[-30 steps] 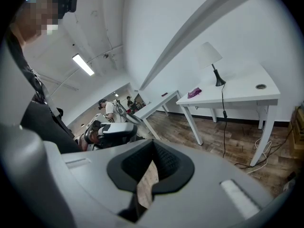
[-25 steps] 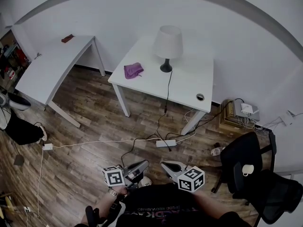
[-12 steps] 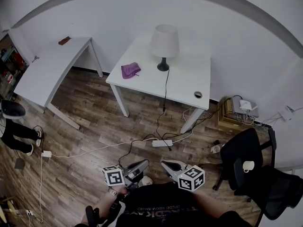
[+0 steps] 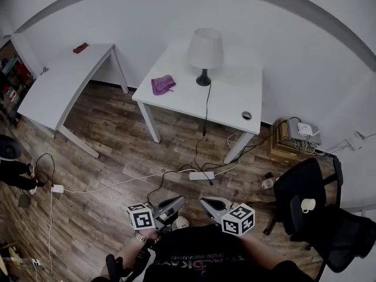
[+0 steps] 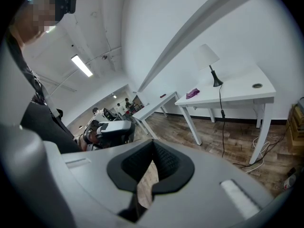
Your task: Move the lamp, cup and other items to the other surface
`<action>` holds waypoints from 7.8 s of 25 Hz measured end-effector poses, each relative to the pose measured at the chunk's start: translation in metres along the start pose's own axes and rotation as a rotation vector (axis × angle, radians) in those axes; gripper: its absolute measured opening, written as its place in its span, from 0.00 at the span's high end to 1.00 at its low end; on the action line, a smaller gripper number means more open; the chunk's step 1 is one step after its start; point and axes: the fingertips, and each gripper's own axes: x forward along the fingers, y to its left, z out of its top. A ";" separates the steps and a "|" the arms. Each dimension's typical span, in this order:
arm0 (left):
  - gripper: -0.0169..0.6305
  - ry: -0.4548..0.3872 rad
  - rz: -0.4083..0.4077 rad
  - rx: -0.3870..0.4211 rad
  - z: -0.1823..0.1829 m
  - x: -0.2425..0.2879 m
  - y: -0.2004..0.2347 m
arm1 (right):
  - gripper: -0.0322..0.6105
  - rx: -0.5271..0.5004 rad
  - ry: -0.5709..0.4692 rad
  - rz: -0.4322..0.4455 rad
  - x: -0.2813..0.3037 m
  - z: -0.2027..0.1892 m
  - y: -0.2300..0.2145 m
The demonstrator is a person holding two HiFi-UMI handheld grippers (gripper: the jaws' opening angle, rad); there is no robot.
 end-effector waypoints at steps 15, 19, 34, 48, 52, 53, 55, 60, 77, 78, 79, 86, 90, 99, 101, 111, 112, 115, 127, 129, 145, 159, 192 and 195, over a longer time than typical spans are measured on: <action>0.98 -0.044 0.032 -0.036 0.002 -0.018 0.009 | 0.94 -0.017 0.015 -0.003 0.007 0.001 0.006; 0.98 -0.077 0.043 -0.050 0.007 -0.028 0.010 | 0.94 -0.011 -0.003 -0.024 0.007 0.009 0.002; 0.98 -0.318 0.161 -0.097 0.048 -0.077 0.040 | 0.82 -0.066 -0.008 -0.029 0.059 0.077 -0.054; 0.98 -0.624 0.381 -0.138 0.129 -0.113 0.099 | 0.75 -0.285 0.064 -0.072 0.247 0.243 -0.176; 0.98 -0.659 0.429 -0.149 0.144 -0.111 0.114 | 0.72 -0.355 0.109 -0.122 0.307 0.286 -0.224; 0.98 -0.671 0.443 -0.156 0.146 -0.111 0.117 | 0.72 -0.361 0.129 -0.132 0.323 0.295 -0.237; 0.98 -0.699 0.471 -0.174 0.148 -0.111 0.123 | 0.68 -0.364 0.172 -0.156 0.355 0.310 -0.265; 0.98 -0.745 0.550 -0.219 0.144 -0.115 0.131 | 0.61 -0.281 0.267 -0.263 0.425 0.336 -0.329; 0.98 -0.889 0.702 -0.308 0.123 -0.115 0.142 | 0.60 -0.161 0.399 -0.382 0.523 0.344 -0.408; 0.98 -0.892 0.703 -0.310 0.124 -0.115 0.143 | 0.63 -0.173 0.403 -0.377 0.524 0.344 -0.407; 0.98 -0.892 0.705 -0.312 0.125 -0.114 0.143 | 0.66 -0.183 0.406 -0.370 0.526 0.345 -0.406; 0.98 -0.885 0.696 -0.299 0.133 -0.110 0.146 | 0.80 -0.238 0.414 -0.344 0.528 0.343 -0.394; 0.98 -0.877 0.681 -0.294 0.136 -0.110 0.147 | 0.82 -0.248 0.374 -0.314 0.521 0.351 -0.384; 0.98 -0.808 0.629 -0.264 0.139 -0.113 0.142 | 0.83 -0.211 0.256 -0.254 0.482 0.367 -0.353; 0.98 -0.790 0.617 -0.260 0.137 -0.115 0.140 | 0.83 -0.208 0.232 -0.254 0.472 0.370 -0.347; 0.98 -0.743 0.533 -0.228 0.118 -0.137 0.115 | 0.83 -0.211 0.108 -0.239 0.396 0.378 -0.293; 0.98 -0.737 0.523 -0.223 0.117 -0.139 0.113 | 0.83 -0.214 0.096 -0.235 0.388 0.379 -0.286; 0.98 -0.710 0.490 -0.201 0.112 -0.141 0.104 | 0.83 -0.224 0.061 -0.231 0.358 0.379 -0.269; 0.98 -0.587 0.355 -0.117 0.101 -0.148 0.073 | 0.83 -0.217 -0.064 -0.259 0.230 0.357 -0.214; 0.98 -0.547 0.335 -0.103 0.097 -0.146 0.068 | 0.83 -0.228 -0.073 -0.263 0.210 0.347 -0.206; 0.98 -0.207 0.186 -0.092 0.070 -0.083 0.054 | 0.83 -0.104 -0.224 -0.416 0.020 0.262 -0.199; 0.98 0.135 0.030 -0.117 0.017 0.084 0.033 | 0.83 0.083 -0.342 -0.735 -0.211 0.182 -0.292; 0.98 0.525 0.110 -0.161 -0.191 0.321 -0.017 | 0.83 0.621 -0.290 -1.081 -0.540 -0.139 -0.514; 0.98 0.522 0.151 -0.167 -0.196 0.321 -0.012 | 0.83 0.665 -0.241 -1.077 -0.528 -0.162 -0.540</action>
